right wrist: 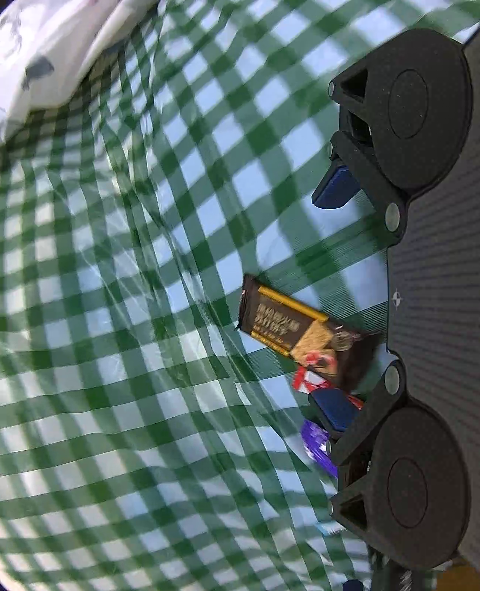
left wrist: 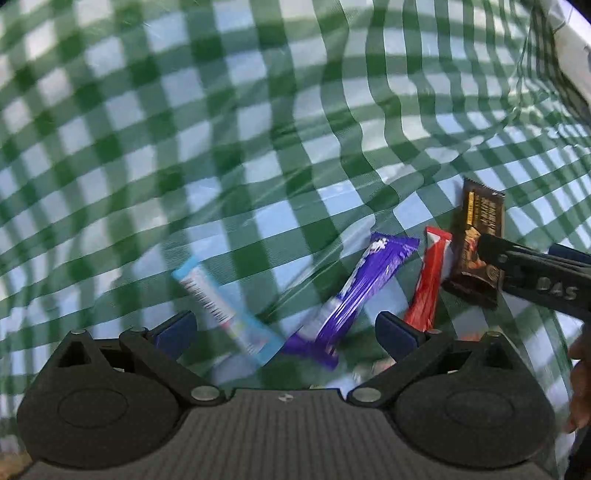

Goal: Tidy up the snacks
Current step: 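Grasp the purple candy bar with the left tool while the right tool grasps the dark biscuit packet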

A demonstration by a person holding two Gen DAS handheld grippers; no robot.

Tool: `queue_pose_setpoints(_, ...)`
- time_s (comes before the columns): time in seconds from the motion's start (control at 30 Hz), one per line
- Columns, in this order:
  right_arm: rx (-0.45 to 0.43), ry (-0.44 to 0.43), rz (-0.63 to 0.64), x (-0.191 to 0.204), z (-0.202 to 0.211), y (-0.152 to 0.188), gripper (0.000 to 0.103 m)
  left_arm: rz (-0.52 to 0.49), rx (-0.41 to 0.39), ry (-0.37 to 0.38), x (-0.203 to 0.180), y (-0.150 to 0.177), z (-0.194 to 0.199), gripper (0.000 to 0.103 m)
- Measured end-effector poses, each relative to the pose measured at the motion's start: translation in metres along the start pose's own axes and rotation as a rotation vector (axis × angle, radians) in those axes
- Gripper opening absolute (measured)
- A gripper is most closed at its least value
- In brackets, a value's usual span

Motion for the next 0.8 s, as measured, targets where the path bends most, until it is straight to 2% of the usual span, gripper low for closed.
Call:
queue_pose_setpoints(0.17, 0.024, 0.060, 0.112, 0.011, -0.038, 0.001, 0.103, -0.059, 0.062, -0.035, -0.016, -0.012, -0.037, 0.103)
queue_pose_setpoints(0.23, 0.003, 0.065, 0.160, 0.013, -0.039, 0.002, 0.100, -0.068, 0.020, -0.025, -0.017, -0.016, -0.035, 0.099)
queue_pose_setpoints(0.27, -0.019, 0.058, 0.144, 0.010, -0.035, 0.002, 0.088, -0.068, -0.002, -0.027, -0.017, -0.017, -0.032, 0.091)
queue_pose_setpoints(0.3, -0.034, 0.059, 0.142, 0.007, -0.032, 0.001, 0.078, -0.066, -0.009, -0.006, -0.017, -0.017, -0.029, 0.063)
queue_pose_setpoints(0.33, -0.047, 0.074, 0.167, 0.006, -0.029, 0.001, 0.054, -0.047, 0.000, 0.044, -0.017, -0.017, -0.027, 0.029)
queue_pose_setpoints(0.37, -0.057, 0.089, 0.192, 0.005, -0.025, 0.001, 0.041, -0.019, 0.015, 0.074, -0.015, -0.017, -0.024, 0.021)
queue_pose_setpoints(0.4, -0.052, 0.086, 0.197, 0.002, -0.023, 0.001, 0.041, 0.005, 0.021, 0.071, -0.012, -0.016, -0.020, 0.016)
queue_pose_setpoints(0.53, -0.024, 0.076, 0.192, -0.004, -0.009, 0.002, 0.041, 0.019, -0.021, 0.108, -0.005, -0.019, 0.006, 0.016)
queue_pose_setpoints(0.8, -0.099, 0.016, 0.142, -0.007, 0.069, -0.017, 0.041, 0.113, -0.116, 0.196, 0.027, -0.011, 0.096, 0.016)
Point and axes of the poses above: each gripper's, at about its wrist camera, not at the fingertips, and z roughly against the way its jaws point, x to its left, y to its underside, the point moved 6 cm from there along -z, roughly the way its jaws point, and after that the axes turned 1 degree about -x, right-handed, at the moved point
